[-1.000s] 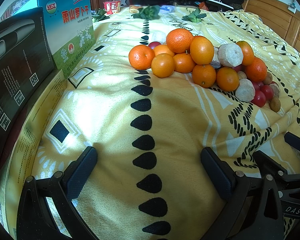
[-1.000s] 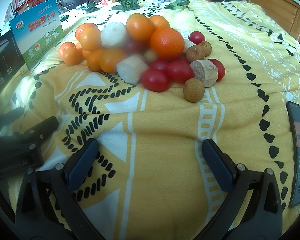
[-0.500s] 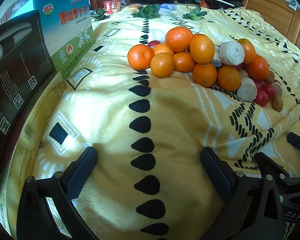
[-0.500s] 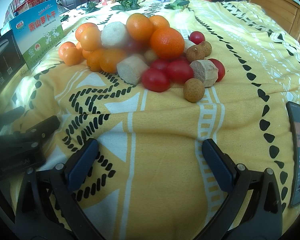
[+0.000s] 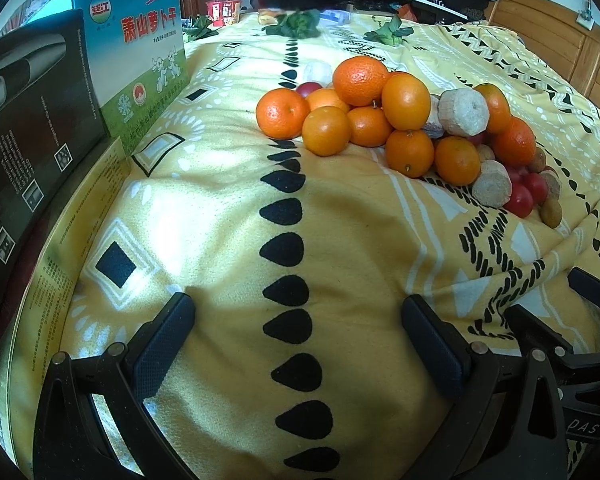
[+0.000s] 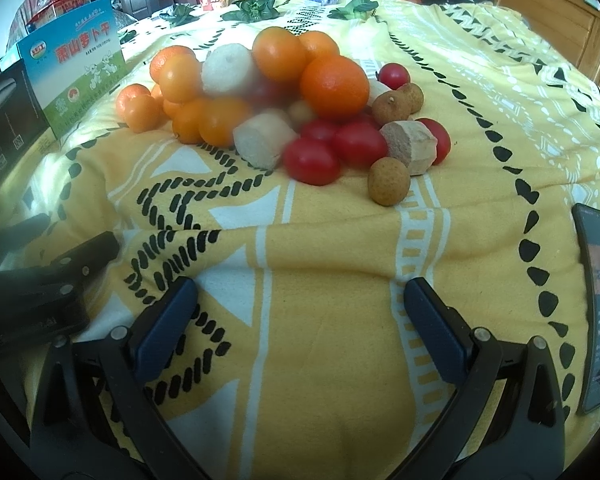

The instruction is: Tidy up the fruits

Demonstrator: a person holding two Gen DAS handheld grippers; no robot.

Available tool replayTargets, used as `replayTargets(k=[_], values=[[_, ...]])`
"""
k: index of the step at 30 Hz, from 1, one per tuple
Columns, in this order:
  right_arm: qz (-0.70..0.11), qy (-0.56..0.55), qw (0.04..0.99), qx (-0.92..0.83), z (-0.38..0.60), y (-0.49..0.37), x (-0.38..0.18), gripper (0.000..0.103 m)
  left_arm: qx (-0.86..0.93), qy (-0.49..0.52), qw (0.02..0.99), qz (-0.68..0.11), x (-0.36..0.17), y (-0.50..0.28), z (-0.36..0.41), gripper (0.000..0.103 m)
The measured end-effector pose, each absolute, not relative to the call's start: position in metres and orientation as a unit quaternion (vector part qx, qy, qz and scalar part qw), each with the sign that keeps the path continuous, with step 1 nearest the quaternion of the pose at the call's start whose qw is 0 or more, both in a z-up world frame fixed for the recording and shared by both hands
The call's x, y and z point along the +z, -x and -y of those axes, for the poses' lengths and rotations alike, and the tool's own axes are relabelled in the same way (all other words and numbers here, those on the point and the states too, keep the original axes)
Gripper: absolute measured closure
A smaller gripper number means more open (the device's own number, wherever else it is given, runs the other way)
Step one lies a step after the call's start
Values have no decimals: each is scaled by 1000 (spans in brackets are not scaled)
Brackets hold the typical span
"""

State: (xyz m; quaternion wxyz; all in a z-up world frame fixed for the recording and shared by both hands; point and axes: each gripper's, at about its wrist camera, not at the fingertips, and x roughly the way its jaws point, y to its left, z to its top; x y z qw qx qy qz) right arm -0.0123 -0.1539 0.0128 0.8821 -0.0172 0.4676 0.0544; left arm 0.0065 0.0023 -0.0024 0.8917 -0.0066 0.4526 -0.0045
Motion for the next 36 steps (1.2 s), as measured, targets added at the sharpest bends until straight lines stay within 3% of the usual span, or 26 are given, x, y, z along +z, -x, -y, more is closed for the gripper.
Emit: replayTargets(k=[32, 35, 36], values=[[-467, 3, 882, 66, 157, 7, 11, 0, -13, 7, 886, -463, -2, -9, -4, 0], [-465, -3, 882, 70, 159, 8, 12, 0, -39, 14, 880, -473, 4, -11, -9, 3], [-464, -8, 883, 73, 161, 9, 13, 0, -52, 19, 879, -474, 9, -12, -11, 9]])
